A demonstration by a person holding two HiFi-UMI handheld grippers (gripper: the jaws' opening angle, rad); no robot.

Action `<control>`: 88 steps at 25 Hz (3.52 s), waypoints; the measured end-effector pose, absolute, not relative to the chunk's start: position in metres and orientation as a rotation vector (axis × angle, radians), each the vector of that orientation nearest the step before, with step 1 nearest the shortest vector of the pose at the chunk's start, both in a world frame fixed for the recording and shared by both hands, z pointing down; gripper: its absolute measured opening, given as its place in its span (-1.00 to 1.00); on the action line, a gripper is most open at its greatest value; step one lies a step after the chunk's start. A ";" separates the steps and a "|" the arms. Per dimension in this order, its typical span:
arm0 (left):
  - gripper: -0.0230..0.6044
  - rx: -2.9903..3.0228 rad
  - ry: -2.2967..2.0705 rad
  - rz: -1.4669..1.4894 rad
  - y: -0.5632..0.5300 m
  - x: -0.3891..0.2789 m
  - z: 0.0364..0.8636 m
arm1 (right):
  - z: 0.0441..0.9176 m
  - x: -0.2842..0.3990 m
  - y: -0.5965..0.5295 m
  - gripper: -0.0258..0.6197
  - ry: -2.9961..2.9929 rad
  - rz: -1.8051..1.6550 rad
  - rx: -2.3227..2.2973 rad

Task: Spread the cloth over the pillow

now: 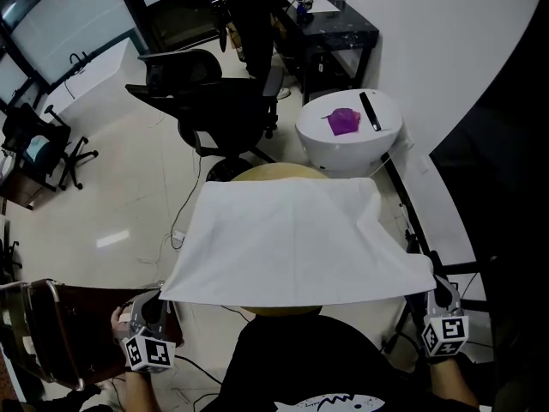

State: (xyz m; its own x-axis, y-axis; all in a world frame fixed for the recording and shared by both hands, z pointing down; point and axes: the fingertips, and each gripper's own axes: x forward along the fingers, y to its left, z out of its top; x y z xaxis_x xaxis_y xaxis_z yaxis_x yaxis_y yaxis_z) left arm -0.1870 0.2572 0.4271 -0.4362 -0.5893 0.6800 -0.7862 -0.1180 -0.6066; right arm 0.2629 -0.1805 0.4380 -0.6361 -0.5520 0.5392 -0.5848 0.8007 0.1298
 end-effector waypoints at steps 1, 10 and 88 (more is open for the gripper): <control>-0.95 1.560 -1.919 1.584 0.262 -0.181 0.438 | 0.447 0.266 -0.177 -0.89 -2.401 0.083 0.824; -0.95 1.576 -1.711 1.613 0.302 -0.143 0.528 | 0.527 0.299 -0.148 -0.89 -2.270 0.130 0.701; -0.49 2.546 -0.988 1.795 -0.083 -0.117 0.463 | 0.578 0.290 -0.102 -0.25 -2.022 -0.081 0.700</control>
